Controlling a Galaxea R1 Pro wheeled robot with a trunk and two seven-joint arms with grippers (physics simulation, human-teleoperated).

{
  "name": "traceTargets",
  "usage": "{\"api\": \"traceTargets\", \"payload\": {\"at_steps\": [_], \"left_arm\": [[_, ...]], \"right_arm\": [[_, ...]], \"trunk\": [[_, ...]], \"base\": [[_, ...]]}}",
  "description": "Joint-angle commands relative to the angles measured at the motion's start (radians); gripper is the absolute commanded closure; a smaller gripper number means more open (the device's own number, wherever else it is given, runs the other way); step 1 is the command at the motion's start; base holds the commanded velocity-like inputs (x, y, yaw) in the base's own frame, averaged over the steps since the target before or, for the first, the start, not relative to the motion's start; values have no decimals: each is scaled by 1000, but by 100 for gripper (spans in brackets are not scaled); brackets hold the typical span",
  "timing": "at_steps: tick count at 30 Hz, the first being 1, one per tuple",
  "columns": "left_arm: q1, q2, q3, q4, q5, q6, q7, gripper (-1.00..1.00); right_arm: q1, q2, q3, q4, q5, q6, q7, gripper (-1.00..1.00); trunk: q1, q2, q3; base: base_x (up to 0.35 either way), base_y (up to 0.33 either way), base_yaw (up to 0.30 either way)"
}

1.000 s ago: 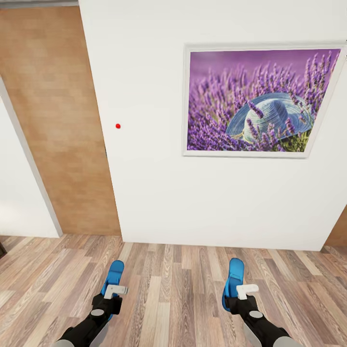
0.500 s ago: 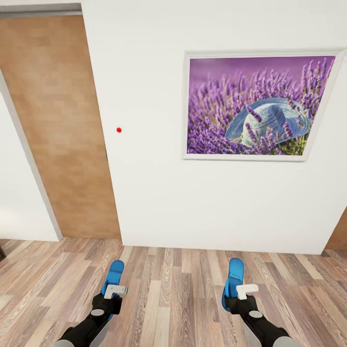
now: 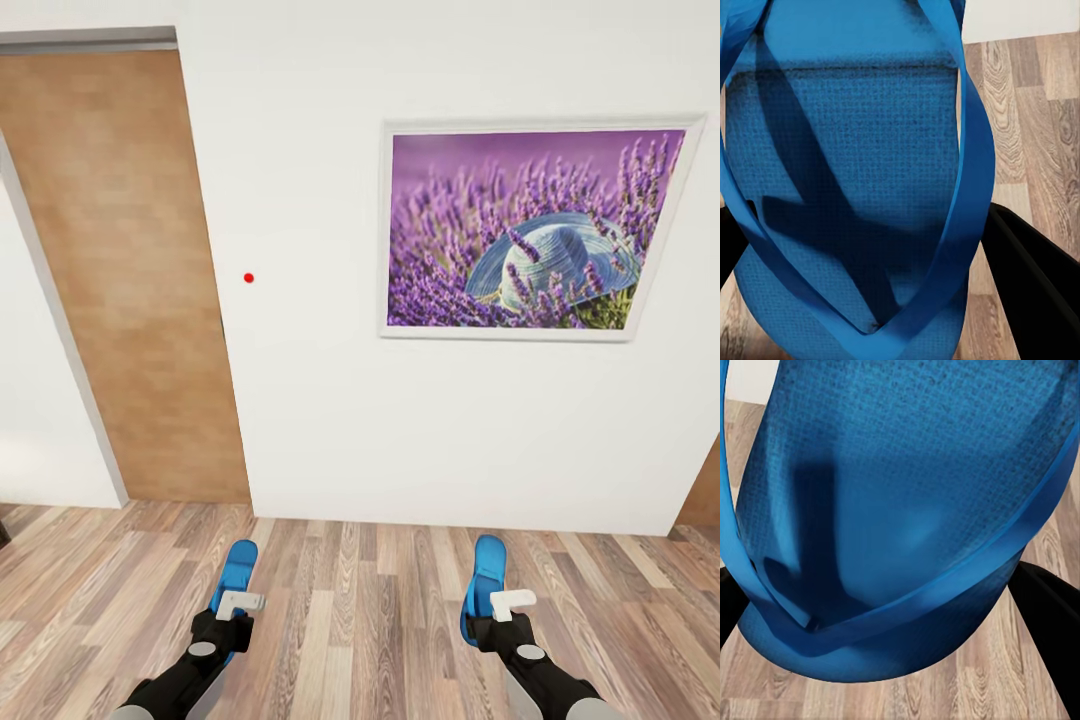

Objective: In the bedroom, move the book from the bed onto either nightstand, and place the two sandals side by side next to the bed.

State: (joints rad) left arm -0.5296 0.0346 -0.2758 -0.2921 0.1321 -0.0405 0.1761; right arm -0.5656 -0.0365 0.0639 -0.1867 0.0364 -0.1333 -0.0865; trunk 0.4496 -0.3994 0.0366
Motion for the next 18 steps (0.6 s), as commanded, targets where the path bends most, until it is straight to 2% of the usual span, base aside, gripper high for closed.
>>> {"api": "traceTargets", "payload": {"at_steps": [1, 9, 18], "left_arm": [[0, 1, -8, 1, 11, -6, 5, 100], [2, 1, -8, 1, 11, -38, 5, 100], [3, 1, -9, 1, 9, -42, 5, 100]], "right_arm": [[0, 0, 7, 1, 4, -2, -7, 100], [0, 0, 7, 1, 4, -2, -7, 100], [0, 1, 7, 0, 5, -2, -7, 100]], "trunk": [[0, -1, 1], [0, -1, 13], [0, -1, 17]], "base": [[0, 0, 0], [0, 0, 0], [0, 0, 0]]}}
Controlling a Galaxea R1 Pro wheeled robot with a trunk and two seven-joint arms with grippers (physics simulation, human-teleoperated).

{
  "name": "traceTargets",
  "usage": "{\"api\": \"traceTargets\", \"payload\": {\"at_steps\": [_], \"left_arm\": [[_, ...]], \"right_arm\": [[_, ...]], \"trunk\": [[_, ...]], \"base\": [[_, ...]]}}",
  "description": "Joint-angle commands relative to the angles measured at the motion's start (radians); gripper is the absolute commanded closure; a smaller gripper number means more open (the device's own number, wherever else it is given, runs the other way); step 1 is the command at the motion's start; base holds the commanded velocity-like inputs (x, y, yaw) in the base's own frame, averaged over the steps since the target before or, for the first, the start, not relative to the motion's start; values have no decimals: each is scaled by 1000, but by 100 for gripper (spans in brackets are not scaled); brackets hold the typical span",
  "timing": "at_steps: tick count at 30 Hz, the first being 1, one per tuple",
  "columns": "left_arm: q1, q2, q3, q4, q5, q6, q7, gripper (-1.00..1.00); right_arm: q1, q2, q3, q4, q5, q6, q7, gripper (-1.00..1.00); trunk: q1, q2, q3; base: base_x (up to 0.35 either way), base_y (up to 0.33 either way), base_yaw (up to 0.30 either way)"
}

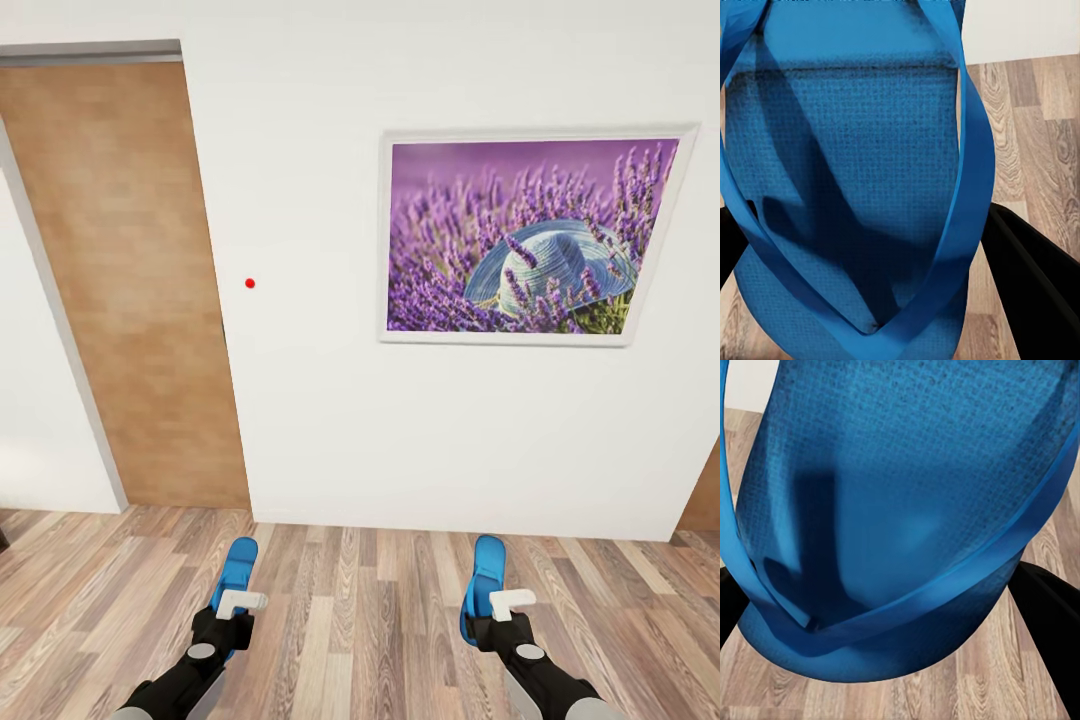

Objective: In the bedroom, move the book from the bed onto either nightstand, and place the two sandals side by side next to the bed.

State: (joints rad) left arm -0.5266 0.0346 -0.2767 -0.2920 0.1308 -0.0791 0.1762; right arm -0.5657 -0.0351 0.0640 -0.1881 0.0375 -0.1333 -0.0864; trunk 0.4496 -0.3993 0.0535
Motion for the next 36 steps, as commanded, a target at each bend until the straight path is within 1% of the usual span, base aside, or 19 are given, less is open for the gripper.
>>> {"api": "traceTargets", "payload": {"at_steps": [1, 7, 12, 15, 18, 19, 21, 24, 25, 26, 29, 34, 36], "left_arm": [[-1, 1, -9, 1, 10, -4, 5, 100], [0, 0, -9, 1, 11, -3, 6, 100], [0, 1, -6, 3, 15, -2, 8, 100], [0, -5, -5, 7, 14, 4, 13, 100], [0, -19, -5, 60, 14, 5, 16, 100], [0, -24, -5, 95, 14, 3, 16, 100], [1, -27, -5, 122, 13, 1, 14, 100], [2, -31, -4, 158, 13, -2, 11, 100], [3, -32, -4, 161, 14, -3, 11, 100], [8, -32, -3, 166, 15, -4, 10, 100], [23, -32, -3, 172, 17, -11, 9, 100], [62, -32, -3, 176, 16, -54, 9, 100], [86, -33, -4, 176, 14, -68, 9, 100]], "right_arm": [[0, 0, 7, 1, 4, -2, -7, 100], [0, 0, 7, 1, 3, -2, -7, 100], [-1, -6, 6, 1, 3, -2, -7, 100], [-1, -5, 5, 1, 3, -1, -7, 100], [-1, -4, 4, 2, 2, 1, -8, 100], [-1, -5, 4, 8, 2, 2, -9, 100], [-1, -5, 4, 26, 0, 2, -9, 100], [2, -11, -1, 92, -21, 0, -10, 100], [7, -12, -4, 104, -29, -1, -10, 100], [23, -14, -8, 121, -47, -2, -10, 100], [58, -16, -12, 139, -71, -2, -10, 100], [100, -17, -13, 156, -84, -2, -10, 100], [132, -17, -13, 161, -87, -2, -10, 100]], "trunk": [[0, -1, 0], [0, -1, 0], [0, -1, 0], [0, -1, 0], [0, -1, 0], [0, -1, 0], [0, -1, 0], [0, -1, 0], [0, -1, 0], [0, -1, 0], [0, -1, 0], [0, -1, 0], [0, -1, 0]], "base": [[0, 0, 0], [0, 0, 0], [0, 0, 0], [0, 0, 0], [0, 0, 0], [0, 0, 0], [0, 0, 0], [0, 0, 0], [0, 0, 0], [0, 0, 0], [0, 0, 0], [0, 0, 0], [0, 0, 0]]}}
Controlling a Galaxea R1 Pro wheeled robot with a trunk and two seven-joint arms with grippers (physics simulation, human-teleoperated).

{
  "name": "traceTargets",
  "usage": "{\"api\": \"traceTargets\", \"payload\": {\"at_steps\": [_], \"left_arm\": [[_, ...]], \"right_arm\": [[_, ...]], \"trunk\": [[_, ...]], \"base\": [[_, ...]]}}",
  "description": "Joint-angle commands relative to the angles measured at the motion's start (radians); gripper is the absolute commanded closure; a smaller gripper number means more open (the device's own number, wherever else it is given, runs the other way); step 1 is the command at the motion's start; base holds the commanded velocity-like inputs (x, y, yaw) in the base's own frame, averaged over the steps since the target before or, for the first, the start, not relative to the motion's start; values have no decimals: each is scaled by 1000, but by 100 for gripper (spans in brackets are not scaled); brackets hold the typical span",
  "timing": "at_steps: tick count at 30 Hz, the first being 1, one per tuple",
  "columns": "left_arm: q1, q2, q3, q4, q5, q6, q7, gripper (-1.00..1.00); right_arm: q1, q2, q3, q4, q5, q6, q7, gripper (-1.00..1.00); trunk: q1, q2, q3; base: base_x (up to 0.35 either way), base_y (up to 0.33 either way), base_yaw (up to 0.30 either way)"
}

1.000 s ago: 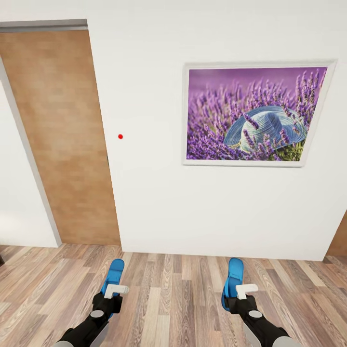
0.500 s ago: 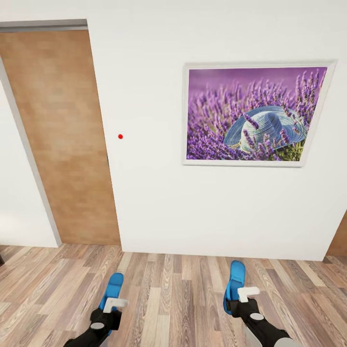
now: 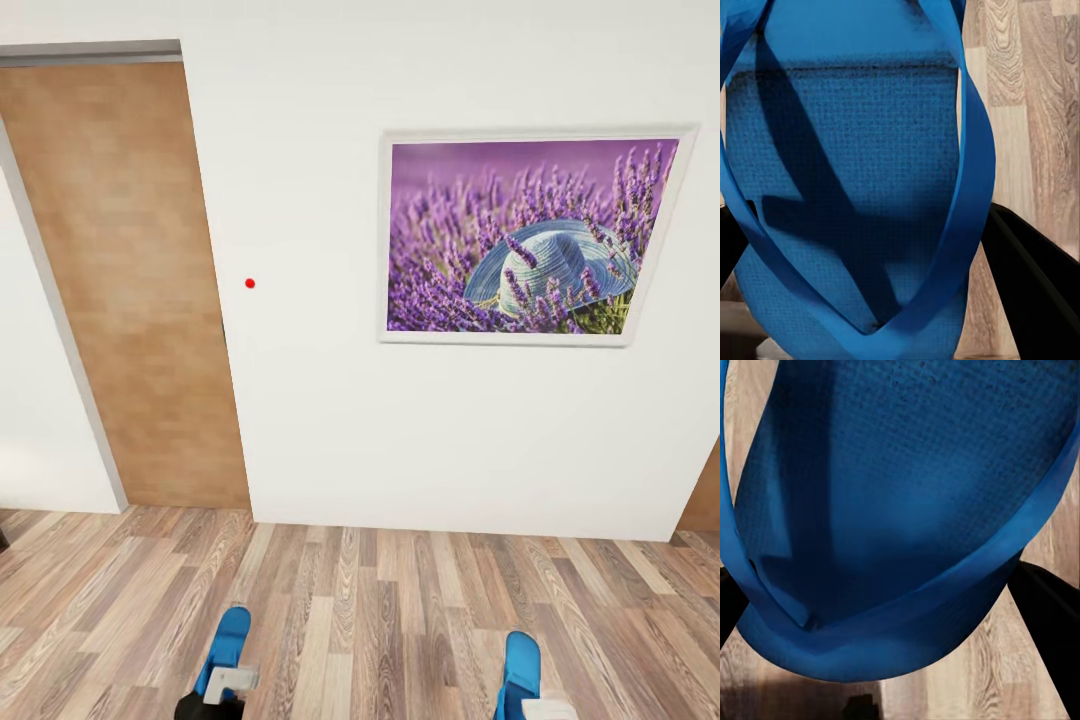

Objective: In the bedroom, move the book from the bed onto either nightstand, and place the two sandals side by side next to the bed.

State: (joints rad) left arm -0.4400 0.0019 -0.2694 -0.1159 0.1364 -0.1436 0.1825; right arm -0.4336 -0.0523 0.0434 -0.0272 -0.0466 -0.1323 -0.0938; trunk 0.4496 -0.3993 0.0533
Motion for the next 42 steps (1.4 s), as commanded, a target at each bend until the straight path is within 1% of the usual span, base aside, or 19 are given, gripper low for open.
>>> {"api": "traceTargets", "payload": {"at_steps": [1, 5, 6, 8, 14, 19, 23, 27, 42], "left_arm": [[5, -1, -11, 0, 8, -6, 3, 100], [41, -5, -13, 1, 6, -11, 3, 100], [50, -12, -14, 1, 5, -12, 3, 100], [59, -26, -14, 1, 3, -13, 4, 100], [73, -37, -15, 0, 4, -18, 5, 100], [78, -40, -14, 0, 4, -20, 3, 100], [80, -40, -14, 1, 5, -20, 2, 100], [81, -41, -14, 1, 4, -21, 2, 100], [95, -43, -15, 2, 3, -16, 7, 100]], "right_arm": [[7, 0, 7, 1, -4, -3, -3, 100], [38, 0, 6, 3, -5, -4, -3, 100], [46, 0, 6, 3, -5, -4, -3, 100], [52, 0, 6, 4, -5, -4, -3, 100], [72, -1, 6, 3, -6, -4, -3, 100], [81, -1, 7, 3, -6, -8, -2, 100], [83, -2, 7, 3, -6, -32, -3, 100], [84, -7, 7, 3, -6, -40, -2, 100], [84, -8, 9, 4, -6, -43, -2, 100]], "trunk": [[0, -1, 0], [0, -1, 0], [0, -1, 0], [0, -1, 0], [0, -1, 0], [0, -1, 0], [0, -1, 0], [0, -1, 0], [0, -1, 0]], "base": [[0, 0, 0], [0, 0, 0], [0, 0, 0], [0, 0, 0], [0, 0, 0], [0, 0, 0], [0, 0, 0], [0, 0, 0], [0, 0, 0]]}}
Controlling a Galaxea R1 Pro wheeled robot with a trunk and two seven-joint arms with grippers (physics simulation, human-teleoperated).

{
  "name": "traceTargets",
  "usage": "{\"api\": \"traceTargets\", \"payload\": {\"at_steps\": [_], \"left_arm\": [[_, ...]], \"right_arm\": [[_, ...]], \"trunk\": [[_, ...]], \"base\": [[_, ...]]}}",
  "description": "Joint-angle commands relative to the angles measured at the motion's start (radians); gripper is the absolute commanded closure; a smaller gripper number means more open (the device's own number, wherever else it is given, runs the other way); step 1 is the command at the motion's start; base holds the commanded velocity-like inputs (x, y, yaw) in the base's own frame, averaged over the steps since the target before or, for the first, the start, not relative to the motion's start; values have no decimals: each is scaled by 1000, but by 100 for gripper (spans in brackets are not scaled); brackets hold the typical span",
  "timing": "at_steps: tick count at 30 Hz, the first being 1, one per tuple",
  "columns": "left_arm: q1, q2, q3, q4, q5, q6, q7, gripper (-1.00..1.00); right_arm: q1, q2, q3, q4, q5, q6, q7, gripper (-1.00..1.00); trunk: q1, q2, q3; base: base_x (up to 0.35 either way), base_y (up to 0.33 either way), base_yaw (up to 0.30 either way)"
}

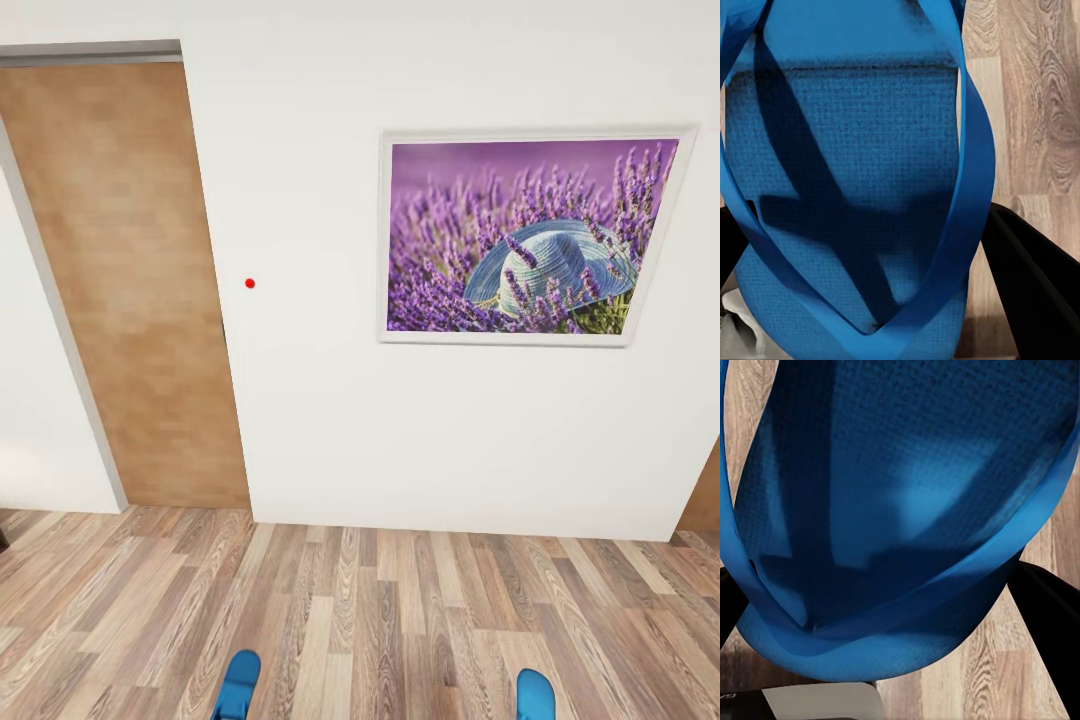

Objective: In the bedroom, move the book from the bed onto either nightstand, and place the two sandals side by side next to the bed.

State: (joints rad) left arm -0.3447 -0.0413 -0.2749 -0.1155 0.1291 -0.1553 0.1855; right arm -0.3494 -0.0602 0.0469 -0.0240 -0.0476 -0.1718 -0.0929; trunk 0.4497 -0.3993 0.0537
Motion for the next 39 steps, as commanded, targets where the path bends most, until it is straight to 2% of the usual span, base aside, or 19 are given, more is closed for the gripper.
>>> {"api": "traceTargets", "payload": {"at_steps": [1, 15, 30, 39], "left_arm": [[2, -1, -10, 2, 10, -3, 5, 100], [75, 0, -9, 2, 10, -7, 3, 100], [82, 4, -7, 2, 12, -6, 6, 100], [83, 4, -7, 2, 13, -6, 6, 100]], "right_arm": [[0, 0, 5, 1, -5, -3, -3, 100], [3, 1, 7, 10, -5, -3, -2, 100], [28, 0, 5, 11, -7, -3, -2, 100], [44, 1, 6, 12, -8, -4, -1, 100]], "trunk": [[0, -1, 0], [0, -1, 0], [0, -1, 0], [0, -1, 5]], "base": [[0, 0, 0], [0, 0, 0], [0, 0, -2], [0, 0, -96]]}}
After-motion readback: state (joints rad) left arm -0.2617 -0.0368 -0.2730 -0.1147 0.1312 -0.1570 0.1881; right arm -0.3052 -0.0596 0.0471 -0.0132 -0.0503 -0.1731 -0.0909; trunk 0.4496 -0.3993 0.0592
